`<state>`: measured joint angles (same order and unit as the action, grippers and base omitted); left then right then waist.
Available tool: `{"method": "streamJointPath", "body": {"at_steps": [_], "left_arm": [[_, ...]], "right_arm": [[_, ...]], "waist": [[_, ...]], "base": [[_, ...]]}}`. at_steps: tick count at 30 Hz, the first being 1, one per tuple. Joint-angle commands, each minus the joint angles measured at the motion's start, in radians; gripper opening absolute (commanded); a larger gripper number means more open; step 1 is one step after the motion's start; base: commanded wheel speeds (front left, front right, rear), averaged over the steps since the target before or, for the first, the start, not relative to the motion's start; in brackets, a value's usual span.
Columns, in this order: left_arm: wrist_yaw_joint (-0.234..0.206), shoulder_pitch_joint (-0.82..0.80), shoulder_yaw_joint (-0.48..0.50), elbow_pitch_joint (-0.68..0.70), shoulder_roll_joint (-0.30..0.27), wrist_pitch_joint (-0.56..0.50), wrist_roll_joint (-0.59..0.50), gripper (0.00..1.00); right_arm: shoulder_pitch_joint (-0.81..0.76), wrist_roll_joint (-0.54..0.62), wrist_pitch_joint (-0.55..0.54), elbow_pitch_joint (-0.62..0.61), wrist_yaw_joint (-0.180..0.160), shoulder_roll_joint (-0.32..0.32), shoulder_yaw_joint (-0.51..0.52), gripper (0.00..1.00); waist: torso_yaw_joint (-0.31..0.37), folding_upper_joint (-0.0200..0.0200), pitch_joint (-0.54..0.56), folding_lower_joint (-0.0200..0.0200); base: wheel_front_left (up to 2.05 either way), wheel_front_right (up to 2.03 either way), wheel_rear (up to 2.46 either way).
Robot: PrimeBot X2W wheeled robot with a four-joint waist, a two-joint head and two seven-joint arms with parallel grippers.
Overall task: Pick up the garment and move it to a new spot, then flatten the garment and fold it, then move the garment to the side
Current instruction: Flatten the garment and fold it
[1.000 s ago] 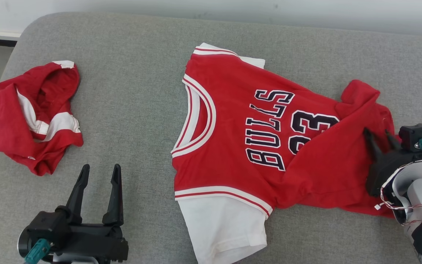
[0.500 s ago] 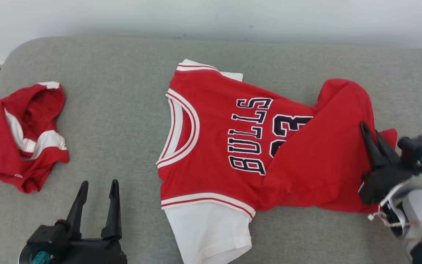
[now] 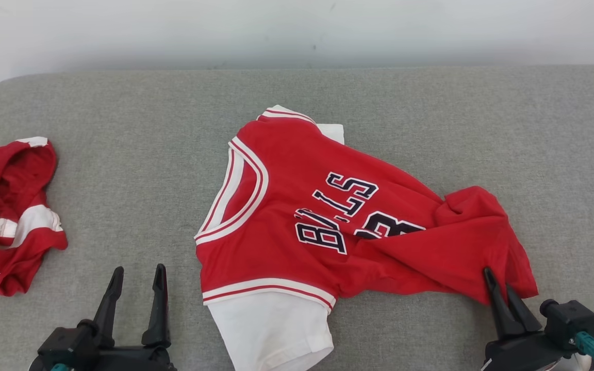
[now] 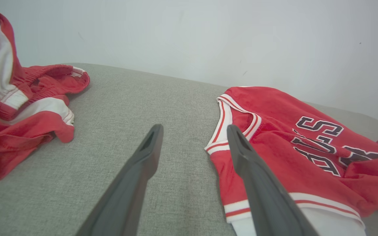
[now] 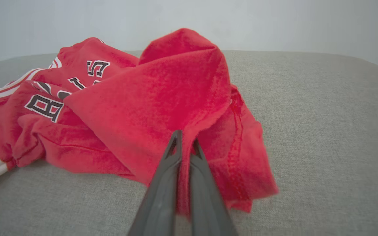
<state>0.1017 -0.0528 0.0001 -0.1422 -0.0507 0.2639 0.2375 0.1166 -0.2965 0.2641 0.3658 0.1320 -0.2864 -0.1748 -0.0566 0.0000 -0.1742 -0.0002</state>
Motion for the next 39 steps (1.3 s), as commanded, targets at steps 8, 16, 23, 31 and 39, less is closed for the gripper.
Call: {"method": "streamJointPath", "body": {"at_steps": [8,16,23,31,39], "left_arm": [[-0.001,0.007,0.007,-0.007,0.0,0.001,-0.002,1.0],[-0.003,-0.002,-0.003,-0.008,0.0,0.001,-0.003,1.0],[-0.007,-0.008,-0.02,-0.01,0.0,0.001,0.011,1.0],[-0.011,-0.005,-0.027,-0.016,0.0,0.001,0.025,1.0],[-0.019,0.024,-0.015,-0.02,0.0,0.001,0.02,1.0]], "right_arm": [[-0.031,0.027,0.0,-0.074,-0.003,0.023,0.048,1.0],[0.042,0.017,0.0,-0.071,-0.003,-0.041,0.03,1.0],[0.166,-0.027,-0.032,0.052,-0.003,-0.121,-0.034,1.0],[0.235,-0.12,-0.079,0.195,-0.003,-0.158,-0.129,0.2],[0.304,-0.18,-0.019,0.254,-0.003,-0.168,-0.205,0.0]], "waist": [[0.024,0.0,0.01,0.0002],[0.016,0.0,0.018,0.0002],[-0.03,0.0,0.016,0.0002],[-0.078,0.0,0.004,0.0002],[-0.065,0.0,0.035,0.0002]], "base": [[0.0,0.0,0.0],[0.0,0.0,0.0],[0.0,0.0,0.0],[0.0,0.0,0.0],[0.0,0.0,0.0]]}}
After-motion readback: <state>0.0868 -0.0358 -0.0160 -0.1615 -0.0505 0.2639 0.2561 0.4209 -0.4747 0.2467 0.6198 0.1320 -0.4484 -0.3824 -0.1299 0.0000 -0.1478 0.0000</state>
